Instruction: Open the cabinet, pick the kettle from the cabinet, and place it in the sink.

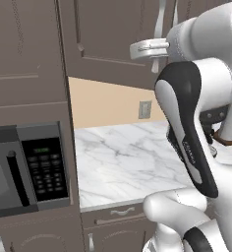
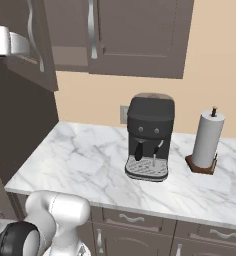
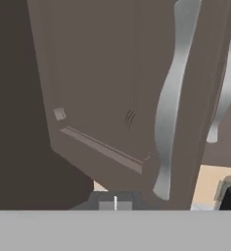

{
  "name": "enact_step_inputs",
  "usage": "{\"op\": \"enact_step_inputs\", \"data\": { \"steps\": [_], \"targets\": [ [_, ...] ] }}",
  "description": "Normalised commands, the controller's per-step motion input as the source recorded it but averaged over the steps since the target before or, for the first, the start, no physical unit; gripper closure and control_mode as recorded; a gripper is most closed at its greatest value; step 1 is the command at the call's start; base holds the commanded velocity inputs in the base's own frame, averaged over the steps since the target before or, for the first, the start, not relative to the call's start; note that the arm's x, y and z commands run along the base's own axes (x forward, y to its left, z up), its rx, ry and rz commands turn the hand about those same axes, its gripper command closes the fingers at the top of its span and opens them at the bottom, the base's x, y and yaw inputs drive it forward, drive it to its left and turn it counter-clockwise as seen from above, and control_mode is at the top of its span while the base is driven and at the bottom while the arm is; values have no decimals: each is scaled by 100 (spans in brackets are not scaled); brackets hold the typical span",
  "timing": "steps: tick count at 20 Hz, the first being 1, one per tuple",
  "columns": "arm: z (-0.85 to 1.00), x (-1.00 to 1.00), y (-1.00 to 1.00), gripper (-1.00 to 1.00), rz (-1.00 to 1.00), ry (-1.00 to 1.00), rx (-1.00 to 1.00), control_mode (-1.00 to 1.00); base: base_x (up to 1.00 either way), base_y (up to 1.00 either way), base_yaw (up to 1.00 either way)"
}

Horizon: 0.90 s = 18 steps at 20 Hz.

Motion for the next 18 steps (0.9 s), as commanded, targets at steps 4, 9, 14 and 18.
{"op": "enact_step_inputs", "data": {
  "steps": [4, 9, 14, 18],
  "targets": [
    [11, -45, 20, 100, -3, 2, -1, -100, 0, 0, 0],
    [7, -27, -31, 100, 0, 3, 0, -100, 0, 0, 0],
    [0, -7, -42, -100, 0, 4, 0, -100, 0, 0, 0],
    [-2, 0, -45, -100, 0, 13, 0, -100, 0, 0, 0]
  ]
}}
